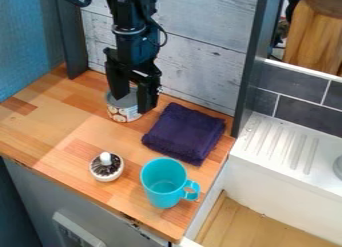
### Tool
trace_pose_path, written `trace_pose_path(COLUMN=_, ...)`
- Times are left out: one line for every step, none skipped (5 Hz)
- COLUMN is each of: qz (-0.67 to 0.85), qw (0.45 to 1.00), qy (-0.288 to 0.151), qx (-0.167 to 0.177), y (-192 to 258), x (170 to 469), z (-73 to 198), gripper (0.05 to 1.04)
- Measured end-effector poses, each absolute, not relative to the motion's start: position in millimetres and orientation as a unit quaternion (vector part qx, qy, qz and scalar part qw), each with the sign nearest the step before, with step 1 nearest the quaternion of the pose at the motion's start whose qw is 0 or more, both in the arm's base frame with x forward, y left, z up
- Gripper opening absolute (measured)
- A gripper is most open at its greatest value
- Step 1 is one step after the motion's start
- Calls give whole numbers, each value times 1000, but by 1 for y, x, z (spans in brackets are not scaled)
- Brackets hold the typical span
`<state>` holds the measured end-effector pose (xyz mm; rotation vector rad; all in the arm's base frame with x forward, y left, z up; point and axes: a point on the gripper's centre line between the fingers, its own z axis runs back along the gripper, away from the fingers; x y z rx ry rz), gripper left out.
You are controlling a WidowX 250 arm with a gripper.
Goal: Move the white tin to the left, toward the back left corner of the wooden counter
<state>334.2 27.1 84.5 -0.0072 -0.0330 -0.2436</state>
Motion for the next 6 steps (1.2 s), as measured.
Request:
trace_pose_path(qz=-121, qw=993, qy=-1, qx=-7, y=27, x=333, z=75, gripper=1000)
trace_pose_path(qz=-119, qw=993, qy=-9, qx=-20, y=23, x=341, z=70, gripper=1000)
trace_pose_path(qz=-120, qw=992, qy=-22, qx=-38, y=17, x=350, z=66, gripper=1000)
trace_pose_path(qz=-114, qw=992, qy=-27, qx=-50, y=14, x=360, z=62, gripper=1000)
trace_pose_path(qz=-108, qw=992, qy=-22, qx=-59, y=13, x=371, z=54, gripper=1000)
trace_pose_path(qz=-102, qw=993, qy=-19, qx=-58, y=14, x=378, z=48, gripper=1000)
